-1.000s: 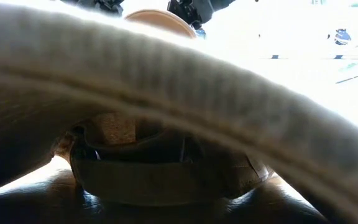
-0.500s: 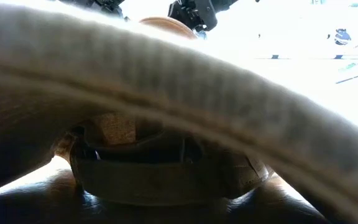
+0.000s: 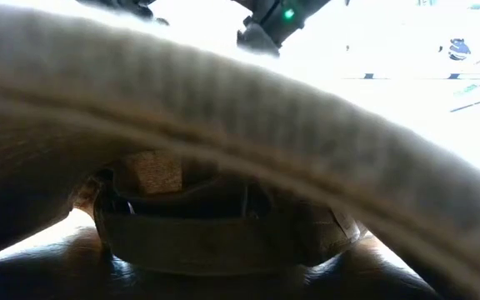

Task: Pick & Place hat
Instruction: Put the top brown cap into the orange bin

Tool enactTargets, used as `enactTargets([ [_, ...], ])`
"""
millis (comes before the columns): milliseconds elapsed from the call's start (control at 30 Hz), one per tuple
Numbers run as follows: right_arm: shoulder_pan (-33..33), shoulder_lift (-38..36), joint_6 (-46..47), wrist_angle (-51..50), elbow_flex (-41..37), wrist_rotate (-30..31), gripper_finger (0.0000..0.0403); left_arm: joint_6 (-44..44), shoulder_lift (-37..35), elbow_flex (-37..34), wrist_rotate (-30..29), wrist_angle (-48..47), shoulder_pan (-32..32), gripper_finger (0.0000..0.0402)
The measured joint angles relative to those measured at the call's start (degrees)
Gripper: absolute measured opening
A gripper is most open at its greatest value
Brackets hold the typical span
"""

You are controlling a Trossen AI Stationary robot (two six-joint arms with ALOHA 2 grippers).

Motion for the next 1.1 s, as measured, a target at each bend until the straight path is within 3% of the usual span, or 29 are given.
enactTargets([
  [267,-0.16,-0.66,7.43,-5.15,-1.36,10.56,0.008,-2.45,-8.61,0.02,-4.86,-7.67,-6.79,0.0005],
  [500,-0.81,-3.69,14.41,0.61,-11.04,8.91,0.0075,-14.02,-13.67,0.06,-3.4,-16.11,-15.42,0.0005],
  [800,-0.77,-8.63,16.2,34.13,-32.19,6.08,0.0055,-27.12,-12.51,0.07,-4.58,-14.43,-30.06,0.0004],
  [967,-0.79,-9.94,16.45,52.28,-41.72,6.06,0.0047,-34.64,-10.43,0.07,-10.4,-15.03,-39.0,0.0007],
  [1100,-0.77,-9.93,18.47,59.82,-47.19,5.98,0.0043,-41.33,-8.5,0.07,-13.93,-14.91,-45.27,0.0004],
])
